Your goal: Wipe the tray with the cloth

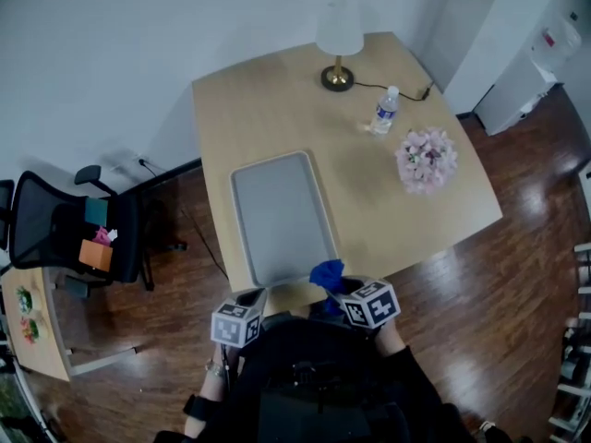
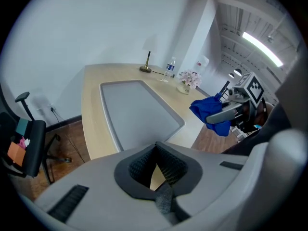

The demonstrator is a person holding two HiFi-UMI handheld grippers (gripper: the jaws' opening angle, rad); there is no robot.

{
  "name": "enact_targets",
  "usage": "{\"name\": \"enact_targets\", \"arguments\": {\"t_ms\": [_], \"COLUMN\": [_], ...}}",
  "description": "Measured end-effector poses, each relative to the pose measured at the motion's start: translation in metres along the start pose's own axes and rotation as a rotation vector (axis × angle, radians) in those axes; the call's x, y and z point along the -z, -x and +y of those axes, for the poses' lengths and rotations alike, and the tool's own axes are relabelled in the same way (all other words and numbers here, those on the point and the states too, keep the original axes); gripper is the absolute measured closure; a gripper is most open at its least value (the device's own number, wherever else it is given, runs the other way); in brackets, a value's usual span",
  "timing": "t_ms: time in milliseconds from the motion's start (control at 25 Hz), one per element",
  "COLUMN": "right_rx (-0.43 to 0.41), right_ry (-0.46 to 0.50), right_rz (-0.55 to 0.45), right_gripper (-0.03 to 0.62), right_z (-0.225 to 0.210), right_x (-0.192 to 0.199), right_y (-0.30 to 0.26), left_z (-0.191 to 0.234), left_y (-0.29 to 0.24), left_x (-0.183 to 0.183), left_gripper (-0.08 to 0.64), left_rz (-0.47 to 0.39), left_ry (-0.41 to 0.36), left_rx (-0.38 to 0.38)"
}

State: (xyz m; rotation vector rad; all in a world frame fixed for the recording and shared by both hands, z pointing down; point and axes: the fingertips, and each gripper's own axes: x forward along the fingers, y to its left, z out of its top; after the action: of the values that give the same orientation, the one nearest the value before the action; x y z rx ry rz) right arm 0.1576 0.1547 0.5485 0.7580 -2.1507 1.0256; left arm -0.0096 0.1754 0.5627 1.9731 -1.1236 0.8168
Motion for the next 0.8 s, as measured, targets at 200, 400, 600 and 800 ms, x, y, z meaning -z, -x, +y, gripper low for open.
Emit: {"name": "enact_targets", "arguments": {"t_ms": [200, 400, 600, 800], "right_rx": [0.028, 0.115, 0.274, 0.398], "right_ry": [-0.024, -0.045, -0.026, -0.012], "right_rz": [0.002, -0.015, -0.020, 0.040], "right_gripper": [0.462, 0.462, 0.462, 0.462], "right_z": [-0.008, -0.046, -0.121, -0.194], "right_x": [0.001, -0.010, -0.037, -0.048], "right_y": [0.002, 0.006, 0.009, -0.002], "left_z": [-0.006, -0.003, 0.001, 0.003], "left_y": [-0.005, -0.003, -0.005, -0.005], "left_x": [-0.006, -0.011, -0.022, -0.031], "left_gripper": [0.557, 0.557, 0.557, 0.557], "left_rz": [0.005, 0.025, 0.015, 0.008], "left_ry": [-0.011, -0.007, -0.004, -0.007], "left_rx": [0.020, 0.006, -0.001, -0.014]}}
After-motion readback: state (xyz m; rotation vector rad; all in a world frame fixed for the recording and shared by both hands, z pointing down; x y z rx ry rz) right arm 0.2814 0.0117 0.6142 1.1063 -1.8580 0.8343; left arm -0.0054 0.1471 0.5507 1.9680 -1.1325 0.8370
